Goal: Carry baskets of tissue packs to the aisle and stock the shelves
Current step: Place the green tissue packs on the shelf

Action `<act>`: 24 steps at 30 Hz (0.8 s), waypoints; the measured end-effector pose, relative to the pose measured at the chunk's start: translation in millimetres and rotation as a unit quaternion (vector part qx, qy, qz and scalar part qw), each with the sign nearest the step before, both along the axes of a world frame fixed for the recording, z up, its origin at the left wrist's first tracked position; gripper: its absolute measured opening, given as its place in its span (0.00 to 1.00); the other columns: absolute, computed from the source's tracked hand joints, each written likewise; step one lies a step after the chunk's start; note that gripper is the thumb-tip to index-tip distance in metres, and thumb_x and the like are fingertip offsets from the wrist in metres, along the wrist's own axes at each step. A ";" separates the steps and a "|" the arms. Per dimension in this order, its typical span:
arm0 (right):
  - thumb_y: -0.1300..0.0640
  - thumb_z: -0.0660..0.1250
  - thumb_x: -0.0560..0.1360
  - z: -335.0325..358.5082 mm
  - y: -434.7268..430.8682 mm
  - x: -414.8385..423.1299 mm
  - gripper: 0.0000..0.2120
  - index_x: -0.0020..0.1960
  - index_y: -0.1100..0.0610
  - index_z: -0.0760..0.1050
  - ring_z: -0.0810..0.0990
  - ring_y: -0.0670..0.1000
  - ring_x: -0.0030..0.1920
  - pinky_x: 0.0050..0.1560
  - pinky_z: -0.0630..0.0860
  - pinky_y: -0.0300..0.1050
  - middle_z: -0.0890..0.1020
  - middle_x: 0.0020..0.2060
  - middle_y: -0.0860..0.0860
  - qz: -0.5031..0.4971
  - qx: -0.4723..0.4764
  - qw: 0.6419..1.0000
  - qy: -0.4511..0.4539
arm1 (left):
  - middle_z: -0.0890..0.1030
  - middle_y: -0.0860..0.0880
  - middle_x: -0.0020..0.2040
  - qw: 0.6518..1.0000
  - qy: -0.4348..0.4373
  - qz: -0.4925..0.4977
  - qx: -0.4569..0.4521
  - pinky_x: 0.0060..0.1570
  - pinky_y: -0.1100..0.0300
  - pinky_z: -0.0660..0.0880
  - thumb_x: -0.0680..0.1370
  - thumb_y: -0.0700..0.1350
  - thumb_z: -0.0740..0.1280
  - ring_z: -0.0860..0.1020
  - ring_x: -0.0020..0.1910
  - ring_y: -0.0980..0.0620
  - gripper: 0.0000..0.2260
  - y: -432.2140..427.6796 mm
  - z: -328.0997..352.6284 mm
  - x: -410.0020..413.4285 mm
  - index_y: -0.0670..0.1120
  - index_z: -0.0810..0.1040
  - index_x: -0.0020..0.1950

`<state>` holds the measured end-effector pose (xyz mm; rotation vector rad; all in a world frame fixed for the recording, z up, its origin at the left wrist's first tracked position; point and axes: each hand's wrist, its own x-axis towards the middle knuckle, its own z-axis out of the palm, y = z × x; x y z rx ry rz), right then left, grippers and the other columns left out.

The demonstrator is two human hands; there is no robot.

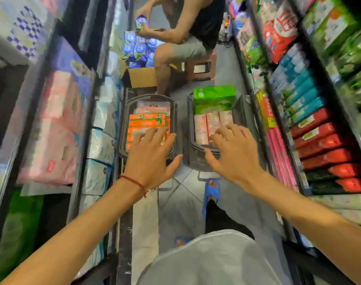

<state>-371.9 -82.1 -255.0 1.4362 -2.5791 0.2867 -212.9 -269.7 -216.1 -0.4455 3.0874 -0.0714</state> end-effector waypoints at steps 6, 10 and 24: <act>0.43 0.64 0.77 -25.5 24.2 -81.9 0.19 0.53 0.56 0.85 0.80 0.59 0.57 0.59 0.74 0.56 0.85 0.50 0.52 -0.059 0.054 0.997 -0.021 | 0.76 0.45 0.68 0.997 -0.056 -0.054 0.002 0.58 0.45 0.71 0.79 0.64 0.58 0.73 0.65 0.41 0.27 -1.9 -27.5 -104.6 0.48 0.75 0.70; 0.43 0.64 0.78 -37.9 26.1 -148.6 0.19 0.55 0.55 0.84 0.79 0.58 0.57 0.60 0.73 0.56 0.84 0.51 0.52 -0.076 0.080 0.993 -0.039 | 0.75 0.45 0.69 0.994 -0.081 -0.068 0.006 0.58 0.44 0.71 0.79 0.64 0.56 0.73 0.66 0.41 0.28 -8.2 -37.9 -175.6 0.48 0.75 0.71; 0.43 0.63 0.78 -87.9 -24.7 -296.3 0.18 0.51 0.56 0.84 0.79 0.58 0.54 0.56 0.71 0.55 0.84 0.47 0.52 -0.266 0.058 0.960 -0.072 | 0.77 0.46 0.61 0.976 -0.127 -0.171 0.040 0.51 0.47 0.73 0.77 0.63 0.60 0.74 0.59 0.41 0.25 -84.8 -105.8 -387.5 0.48 0.76 0.67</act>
